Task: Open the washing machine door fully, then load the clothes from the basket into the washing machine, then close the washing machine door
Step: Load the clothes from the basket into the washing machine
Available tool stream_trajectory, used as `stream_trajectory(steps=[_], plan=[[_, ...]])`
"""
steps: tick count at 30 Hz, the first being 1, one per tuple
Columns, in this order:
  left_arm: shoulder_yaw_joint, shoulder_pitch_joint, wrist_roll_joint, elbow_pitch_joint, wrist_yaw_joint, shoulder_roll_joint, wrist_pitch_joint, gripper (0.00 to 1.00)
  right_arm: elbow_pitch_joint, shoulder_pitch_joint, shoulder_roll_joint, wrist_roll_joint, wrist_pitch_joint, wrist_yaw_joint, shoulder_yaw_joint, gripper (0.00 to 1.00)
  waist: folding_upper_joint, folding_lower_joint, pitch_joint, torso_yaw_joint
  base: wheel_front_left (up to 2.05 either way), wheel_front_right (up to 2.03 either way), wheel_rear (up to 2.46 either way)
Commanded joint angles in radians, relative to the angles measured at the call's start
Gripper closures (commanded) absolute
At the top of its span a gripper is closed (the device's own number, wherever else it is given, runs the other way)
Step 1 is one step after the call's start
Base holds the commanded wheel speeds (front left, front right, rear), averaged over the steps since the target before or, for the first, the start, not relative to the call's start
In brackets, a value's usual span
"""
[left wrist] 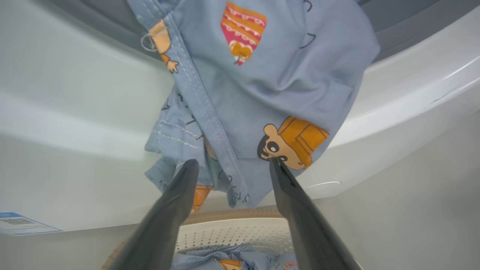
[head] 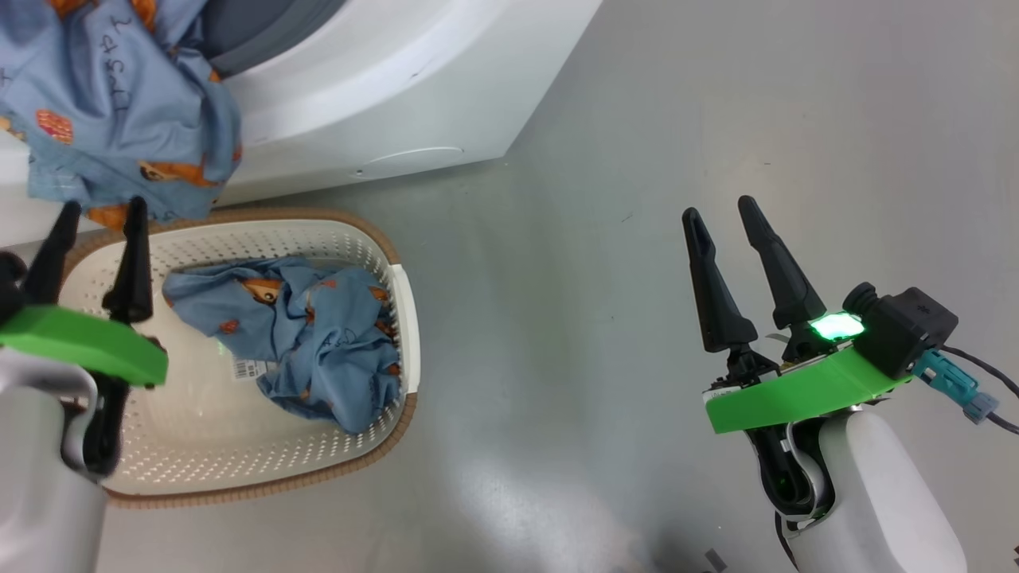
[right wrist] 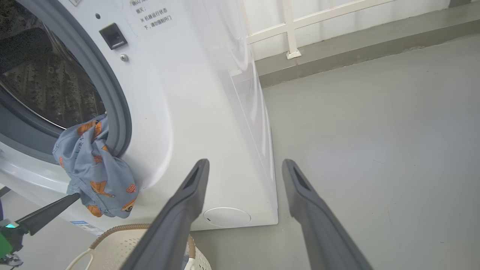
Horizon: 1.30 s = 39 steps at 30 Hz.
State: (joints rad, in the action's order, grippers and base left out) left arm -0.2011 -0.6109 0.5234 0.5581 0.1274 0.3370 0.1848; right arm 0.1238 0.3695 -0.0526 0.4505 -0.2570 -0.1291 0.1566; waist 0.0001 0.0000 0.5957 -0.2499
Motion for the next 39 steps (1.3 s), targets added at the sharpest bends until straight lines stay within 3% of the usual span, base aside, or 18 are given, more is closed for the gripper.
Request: stream_trajectory(steps=[1,8,19,27,39], plan=[[0.023,-0.022,0.008,0.0,0.003,0.042,0.002,0.0,-0.025,-0.012,0.002,0.011,-0.005,-0.002,0.027,0.0,-0.0001,0.0,0.002,-0.005,0.0,0.0,0.0],[-0.053,-0.141,0.051,0.162,0.003,0.062,0.02,0.0,-0.03,-0.013,0.002,0.018,-0.005,-0.002,0.027,0.0,-0.0001,0.0,0.01,-0.023,0.0,0.0,0.0],[-0.198,-0.273,0.132,0.275,0.003,0.064,0.03,0.0,-0.033,-0.01,0.002,0.016,-0.005,-0.002,0.023,0.0,-0.0001,0.0,0.022,-0.015,0.0,0.0,0.0],[-0.226,-0.371,0.176,0.409,0.003,0.043,-0.002,0.0,-0.031,-0.004,0.002,0.013,-0.005,-0.002,0.03,0.0,-0.0001,0.0,0.029,-0.018,0.0,0.0,0.0],[-0.244,-0.45,0.221,0.5,0.003,0.016,0.029,0.0,-0.031,-0.004,0.002,0.015,-0.005,-0.002,0.03,0.0,-0.0001,0.0,0.031,-0.022,0.0,0.0,0.0]])
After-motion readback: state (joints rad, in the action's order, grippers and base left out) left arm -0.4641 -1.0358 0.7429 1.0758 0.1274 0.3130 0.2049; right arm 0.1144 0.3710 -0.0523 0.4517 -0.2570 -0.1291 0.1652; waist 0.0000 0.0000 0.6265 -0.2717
